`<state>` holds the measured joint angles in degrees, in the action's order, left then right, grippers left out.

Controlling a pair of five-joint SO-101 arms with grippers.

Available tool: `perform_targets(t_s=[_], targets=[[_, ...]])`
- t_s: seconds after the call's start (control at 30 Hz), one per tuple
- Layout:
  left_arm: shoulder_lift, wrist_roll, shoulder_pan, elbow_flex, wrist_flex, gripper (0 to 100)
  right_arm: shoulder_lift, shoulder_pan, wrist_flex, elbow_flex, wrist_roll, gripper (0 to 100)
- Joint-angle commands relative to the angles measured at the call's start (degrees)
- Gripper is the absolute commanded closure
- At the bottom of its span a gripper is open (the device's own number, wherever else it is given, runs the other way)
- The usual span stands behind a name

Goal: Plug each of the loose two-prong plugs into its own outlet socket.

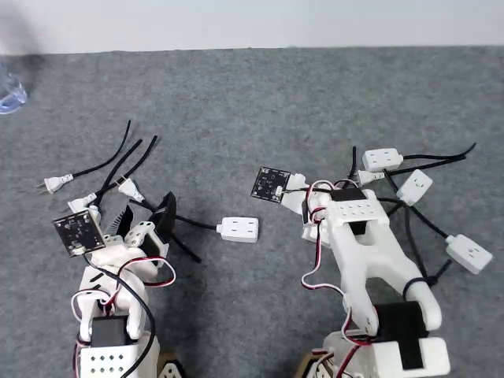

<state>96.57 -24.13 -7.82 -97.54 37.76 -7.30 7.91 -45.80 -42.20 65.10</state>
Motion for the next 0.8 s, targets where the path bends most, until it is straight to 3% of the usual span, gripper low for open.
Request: perform_targets(t_s=[0.0,0.1,0.17,0.4,0.67,0.77], targets=[[0.0,-0.18,-0.18,0.66,0.09,71,-3.65,-2.86,-1.89,2.73,4.13,84.8],[0.0,-0.18,-0.18,0.66,0.09,71,-5.67,-3.03,-3.21,2.81,4.4,68.9],[0.0,-0.18,-0.18,0.66,0.09,71,-6.81,-3.3,-3.47,2.81,6.95,63.5],[0.0,-0.09,-0.18,0.66,0.53,71,-2.95,-2.77,-20.44,8.53,32.97,72.7],[0.0,0.26,1.14,0.66,0.88,71,11.56,-2.42,-21.58,20.31,38.33,71.8],[0.09,4.04,3.34,0.66,3.25,71,16.22,-2.59,-21.85,22.95,41.41,71.9]])
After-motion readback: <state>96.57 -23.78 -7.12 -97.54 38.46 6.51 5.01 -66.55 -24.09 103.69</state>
